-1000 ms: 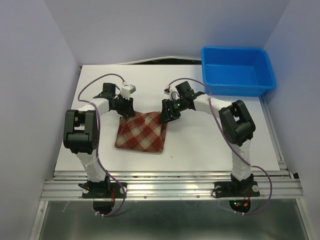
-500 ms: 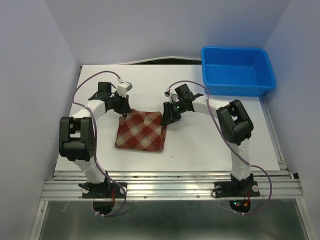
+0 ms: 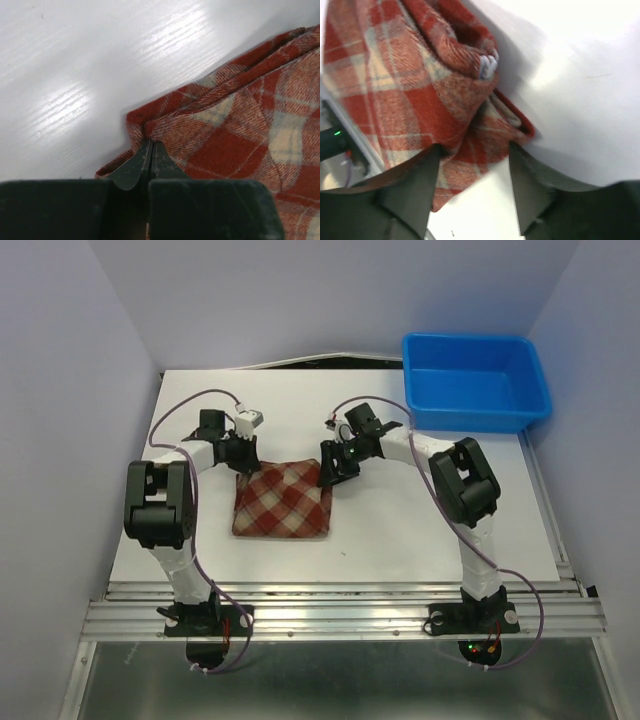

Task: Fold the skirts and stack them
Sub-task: Fold the skirt

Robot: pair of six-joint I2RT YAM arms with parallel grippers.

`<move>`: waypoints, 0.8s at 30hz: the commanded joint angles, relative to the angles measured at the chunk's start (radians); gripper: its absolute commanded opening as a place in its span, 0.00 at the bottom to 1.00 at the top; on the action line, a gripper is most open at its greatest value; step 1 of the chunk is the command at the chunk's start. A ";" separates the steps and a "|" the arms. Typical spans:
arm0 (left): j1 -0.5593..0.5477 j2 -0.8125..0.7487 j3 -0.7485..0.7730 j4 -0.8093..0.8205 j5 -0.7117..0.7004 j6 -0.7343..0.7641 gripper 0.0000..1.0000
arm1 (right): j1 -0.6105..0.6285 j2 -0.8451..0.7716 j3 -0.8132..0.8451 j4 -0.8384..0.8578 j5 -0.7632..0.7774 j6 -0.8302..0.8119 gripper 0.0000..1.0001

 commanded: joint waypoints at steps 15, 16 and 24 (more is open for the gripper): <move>0.019 -0.503 -0.032 -0.072 -0.104 -0.063 0.99 | 0.254 -0.170 0.124 -0.122 0.280 -0.155 0.79; 0.019 -0.543 -0.049 -0.098 -0.121 -0.078 0.99 | 0.267 -0.160 0.112 -0.117 0.280 -0.160 0.78; -0.030 -0.666 -0.214 -0.159 -0.276 -0.189 0.99 | 0.288 -0.048 0.009 -0.084 0.289 -0.138 0.75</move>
